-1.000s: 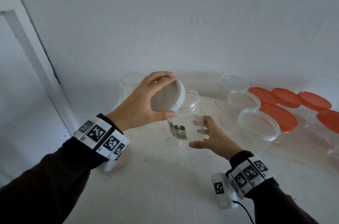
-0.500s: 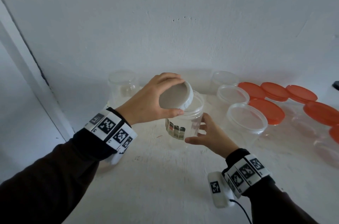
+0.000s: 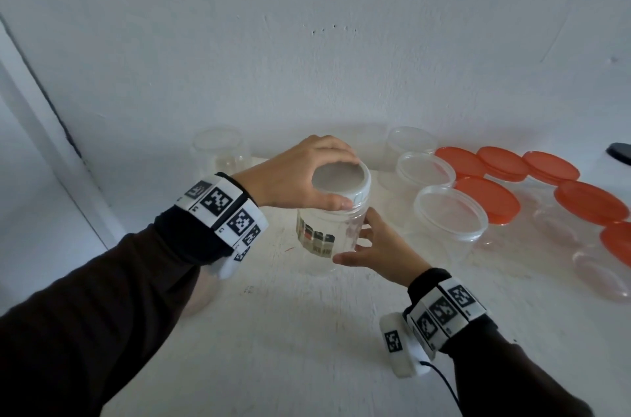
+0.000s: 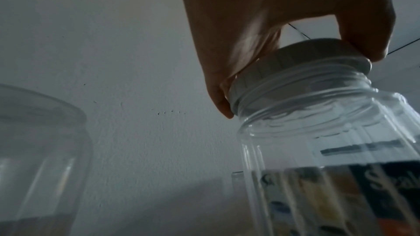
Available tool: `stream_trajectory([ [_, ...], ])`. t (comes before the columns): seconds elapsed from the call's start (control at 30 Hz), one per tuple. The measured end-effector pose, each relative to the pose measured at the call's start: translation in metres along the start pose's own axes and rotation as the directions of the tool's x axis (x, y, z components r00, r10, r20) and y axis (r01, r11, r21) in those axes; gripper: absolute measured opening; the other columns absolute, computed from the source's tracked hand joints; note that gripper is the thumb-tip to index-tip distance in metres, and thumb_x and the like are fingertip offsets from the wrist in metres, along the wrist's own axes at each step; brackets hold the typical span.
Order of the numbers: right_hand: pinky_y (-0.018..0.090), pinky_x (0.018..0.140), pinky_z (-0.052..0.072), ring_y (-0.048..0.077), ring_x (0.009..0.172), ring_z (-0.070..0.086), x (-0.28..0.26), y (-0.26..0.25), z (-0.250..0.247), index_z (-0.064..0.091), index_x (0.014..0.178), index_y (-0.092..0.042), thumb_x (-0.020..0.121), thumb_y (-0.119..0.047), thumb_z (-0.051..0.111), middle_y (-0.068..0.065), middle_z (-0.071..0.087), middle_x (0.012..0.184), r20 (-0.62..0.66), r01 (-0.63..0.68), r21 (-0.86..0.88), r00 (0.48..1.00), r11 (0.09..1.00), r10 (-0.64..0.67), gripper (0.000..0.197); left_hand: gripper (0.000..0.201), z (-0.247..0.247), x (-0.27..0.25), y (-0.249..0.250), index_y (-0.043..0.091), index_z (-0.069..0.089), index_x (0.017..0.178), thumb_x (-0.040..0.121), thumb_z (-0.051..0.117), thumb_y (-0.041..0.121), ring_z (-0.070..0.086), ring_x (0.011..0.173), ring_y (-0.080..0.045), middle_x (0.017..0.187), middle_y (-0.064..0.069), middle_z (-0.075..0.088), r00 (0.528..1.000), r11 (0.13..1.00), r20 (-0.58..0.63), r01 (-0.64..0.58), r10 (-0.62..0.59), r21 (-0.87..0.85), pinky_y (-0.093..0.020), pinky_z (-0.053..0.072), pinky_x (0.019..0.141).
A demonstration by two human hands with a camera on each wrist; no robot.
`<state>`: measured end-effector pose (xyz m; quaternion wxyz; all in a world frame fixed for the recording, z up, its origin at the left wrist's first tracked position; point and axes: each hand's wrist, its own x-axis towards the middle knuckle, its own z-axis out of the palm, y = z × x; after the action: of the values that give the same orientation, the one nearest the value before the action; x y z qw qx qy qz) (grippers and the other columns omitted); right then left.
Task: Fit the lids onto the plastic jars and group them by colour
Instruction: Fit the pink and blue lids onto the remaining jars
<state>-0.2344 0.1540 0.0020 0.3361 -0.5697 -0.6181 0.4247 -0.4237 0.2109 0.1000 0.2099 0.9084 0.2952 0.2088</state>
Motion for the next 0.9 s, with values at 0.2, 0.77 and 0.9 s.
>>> stream_trajectory([
  [0.2,0.028,0.093,0.048,0.015,0.115,0.050,-0.001,-0.003,0.001,0.037,0.119,-0.027,0.064,-0.020,0.084,-0.004,0.049,0.126,-0.005,0.000,-0.031,1.000,1.000,0.000,0.072,0.062,0.005,0.005,0.001,0.024,0.049,0.131,0.076,0.073,0.038,0.030,0.123,-0.001,0.136,0.011,0.041,0.999,1.000,0.037,0.018,-0.019,0.018,-0.010,0.023,0.092],
  [0.77,0.026,0.100,0.033,0.012,0.126,0.037,-0.005,-0.140,-0.053,0.030,0.140,-0.031,0.074,-0.038,0.074,-0.008,0.032,0.141,0.251,0.230,-0.661,0.965,0.714,-0.079,0.080,0.116,0.062,-0.029,-0.016,0.024,0.007,0.143,0.058,0.086,0.019,0.043,0.119,-0.003,0.134,0.005,0.033,0.935,0.740,-0.114,0.186,-0.335,-0.646,-0.015,0.046,0.087],
  [0.9,0.035,0.103,0.036,0.018,0.124,0.039,0.012,-0.150,-0.038,0.023,0.143,-0.035,0.075,-0.033,0.074,-0.003,0.036,0.139,0.325,0.254,-0.780,0.945,0.572,0.024,0.085,0.077,0.065,-0.028,-0.010,0.028,0.033,0.117,0.063,0.081,0.002,0.051,0.103,0.004,0.116,0.007,0.044,0.913,0.743,-0.229,0.107,-0.336,-0.661,-0.004,0.044,0.071],
])
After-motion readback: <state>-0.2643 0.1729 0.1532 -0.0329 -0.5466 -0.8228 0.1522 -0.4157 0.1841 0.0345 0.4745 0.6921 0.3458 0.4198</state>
